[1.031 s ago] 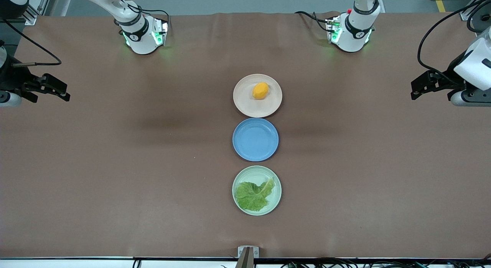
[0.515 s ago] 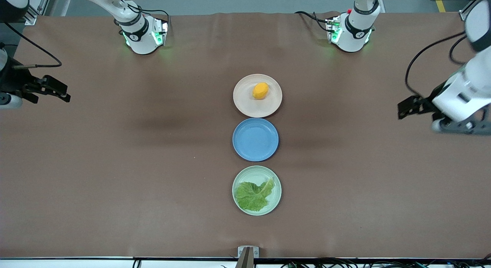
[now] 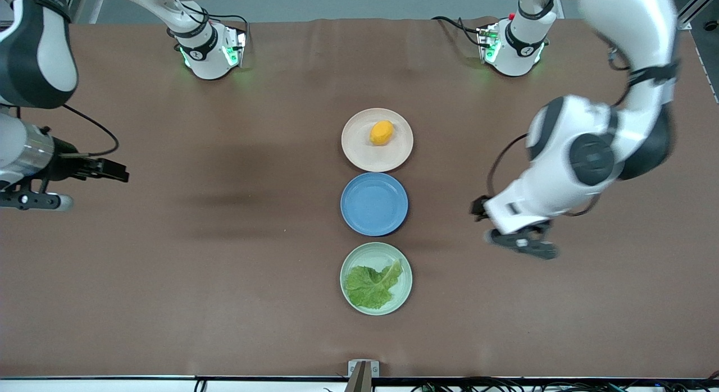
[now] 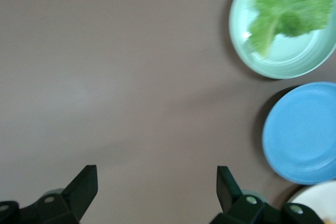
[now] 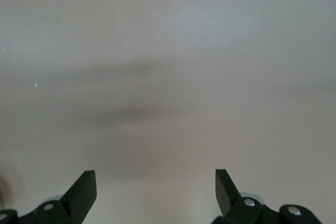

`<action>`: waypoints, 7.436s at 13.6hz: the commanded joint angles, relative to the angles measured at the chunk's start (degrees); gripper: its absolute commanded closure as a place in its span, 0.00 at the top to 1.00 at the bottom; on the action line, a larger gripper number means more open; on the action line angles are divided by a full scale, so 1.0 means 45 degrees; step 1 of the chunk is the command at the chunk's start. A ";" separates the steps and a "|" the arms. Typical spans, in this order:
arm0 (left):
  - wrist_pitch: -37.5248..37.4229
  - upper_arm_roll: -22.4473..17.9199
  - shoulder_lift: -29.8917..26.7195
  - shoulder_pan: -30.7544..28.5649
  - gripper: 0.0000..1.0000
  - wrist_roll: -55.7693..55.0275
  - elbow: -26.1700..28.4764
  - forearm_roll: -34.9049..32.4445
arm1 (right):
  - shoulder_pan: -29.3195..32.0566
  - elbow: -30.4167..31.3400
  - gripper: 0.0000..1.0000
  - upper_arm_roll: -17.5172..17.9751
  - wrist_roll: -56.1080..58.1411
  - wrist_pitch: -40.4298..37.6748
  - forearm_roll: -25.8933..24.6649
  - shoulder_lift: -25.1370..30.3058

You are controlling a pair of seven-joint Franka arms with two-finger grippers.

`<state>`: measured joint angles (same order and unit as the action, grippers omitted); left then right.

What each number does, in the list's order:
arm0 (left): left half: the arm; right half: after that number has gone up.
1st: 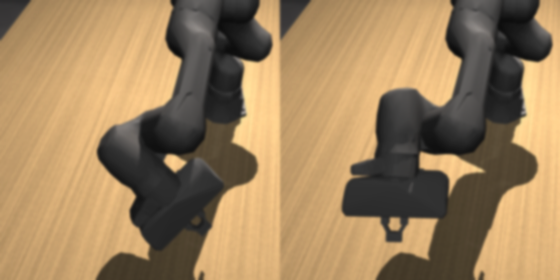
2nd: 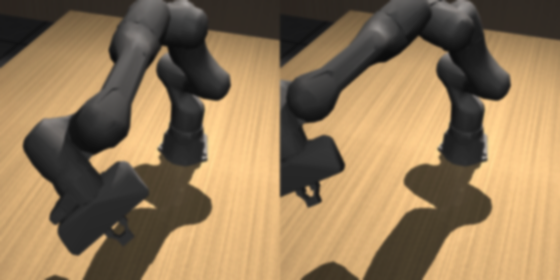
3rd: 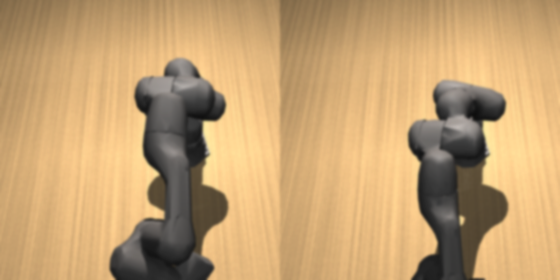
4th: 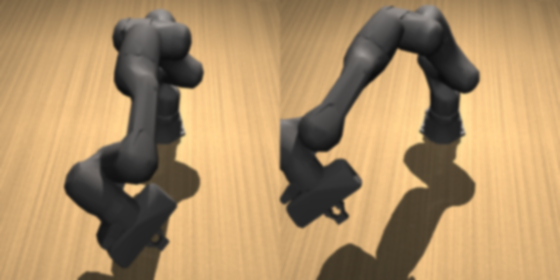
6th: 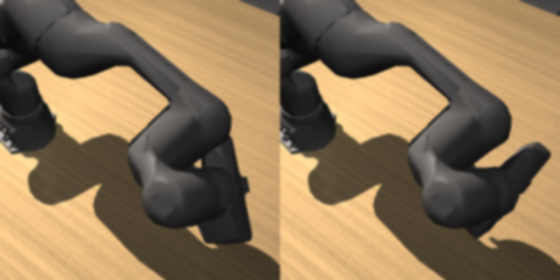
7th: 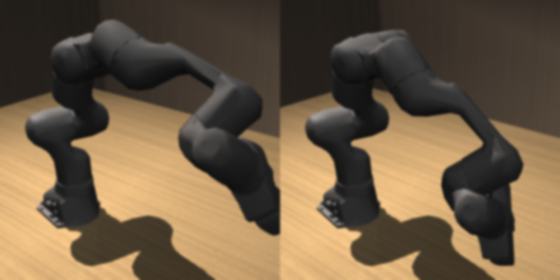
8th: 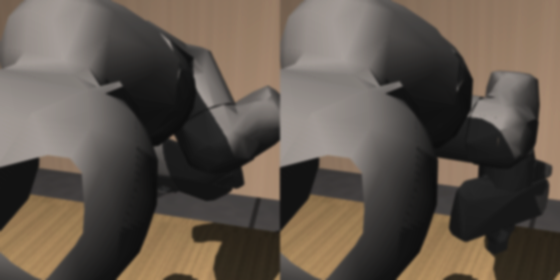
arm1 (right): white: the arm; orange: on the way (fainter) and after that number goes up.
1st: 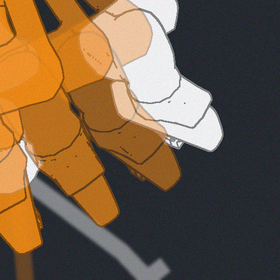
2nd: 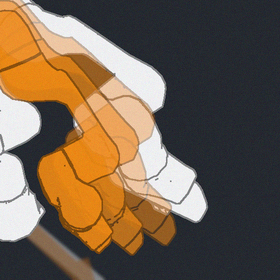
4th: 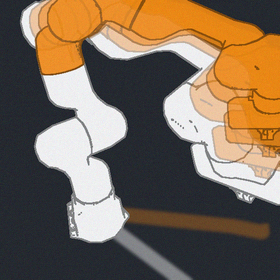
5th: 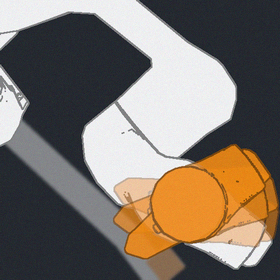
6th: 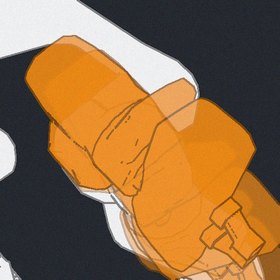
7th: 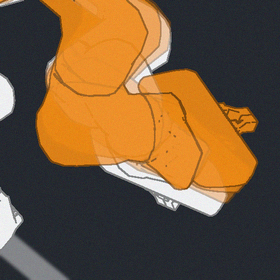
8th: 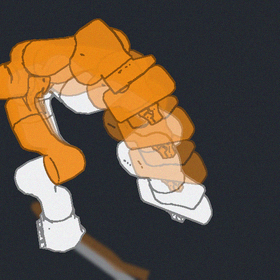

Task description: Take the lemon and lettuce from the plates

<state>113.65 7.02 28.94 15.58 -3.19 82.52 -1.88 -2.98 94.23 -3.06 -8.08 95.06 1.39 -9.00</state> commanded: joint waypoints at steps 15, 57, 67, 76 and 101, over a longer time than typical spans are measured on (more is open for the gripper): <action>0.9642 -0.0114 0.5989 0.2046 0.89 0.0435 -0.1657 -0.0226 | -1.0389 0.3005 1.00 0.0016 -1.8667 0.7872 0.1001 -0.2449; 0.3670 -0.0876 -0.0997 -0.0841 0.01 0.1763 0.3042 -0.0226 | -0.1139 0.4153 0.00 -0.0003 0.1709 0.7169 0.0473 -0.2141; 0.4039 -0.0915 -0.1372 -0.3927 0.01 0.1606 0.6446 -0.0304 | -0.0959 0.5484 0.00 0.0055 0.3337 1.0435 0.0473 -0.3527; 0.6248 -0.0837 -0.0863 -0.3989 1.00 0.1451 0.7347 -0.0128 | -0.0979 0.6558 0.02 0.0075 0.3455 1.1023 0.0473 -0.3528; -0.7459 -0.0876 -0.6371 -0.4126 1.00 0.0671 0.0061 0.0357 | 0.0602 -0.3321 1.00 -0.0257 0.3221 -0.0871 -0.0034 -0.2942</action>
<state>82.48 2.73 1.88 -3.16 1.69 82.23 -1.76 -0.87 81.00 -4.48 6.47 92.11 2.62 -21.73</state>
